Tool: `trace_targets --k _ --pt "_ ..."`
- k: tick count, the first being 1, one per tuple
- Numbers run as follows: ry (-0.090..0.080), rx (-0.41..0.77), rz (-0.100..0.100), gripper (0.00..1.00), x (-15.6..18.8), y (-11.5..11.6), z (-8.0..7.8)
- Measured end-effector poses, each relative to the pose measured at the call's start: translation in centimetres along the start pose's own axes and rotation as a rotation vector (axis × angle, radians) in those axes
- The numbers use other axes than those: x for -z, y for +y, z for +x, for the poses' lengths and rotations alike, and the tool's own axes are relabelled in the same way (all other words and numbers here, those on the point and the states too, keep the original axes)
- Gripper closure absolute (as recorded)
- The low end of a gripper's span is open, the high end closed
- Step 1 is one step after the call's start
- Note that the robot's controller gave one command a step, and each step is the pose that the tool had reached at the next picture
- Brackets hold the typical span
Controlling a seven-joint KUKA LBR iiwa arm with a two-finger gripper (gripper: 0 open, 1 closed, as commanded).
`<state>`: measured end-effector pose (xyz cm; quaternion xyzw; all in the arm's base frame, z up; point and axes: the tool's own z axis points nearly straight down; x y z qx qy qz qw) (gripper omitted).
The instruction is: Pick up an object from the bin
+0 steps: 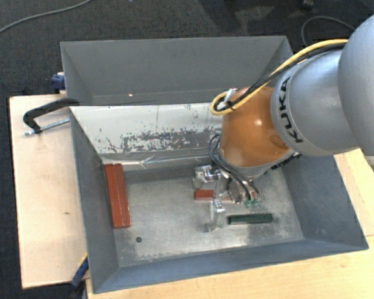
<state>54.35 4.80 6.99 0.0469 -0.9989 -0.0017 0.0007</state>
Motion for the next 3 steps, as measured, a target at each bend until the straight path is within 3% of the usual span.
trace_targets --k 1,2,3 --pt "-0.007 0.407 0.007 0.00 0.2 -8.3 -0.8" --pt "-0.007 0.409 0.004 1.00 0.2 -8.0 -0.9" --pt "-0.017 0.400 0.007 1.00 20.8 -6.4 -3.5"
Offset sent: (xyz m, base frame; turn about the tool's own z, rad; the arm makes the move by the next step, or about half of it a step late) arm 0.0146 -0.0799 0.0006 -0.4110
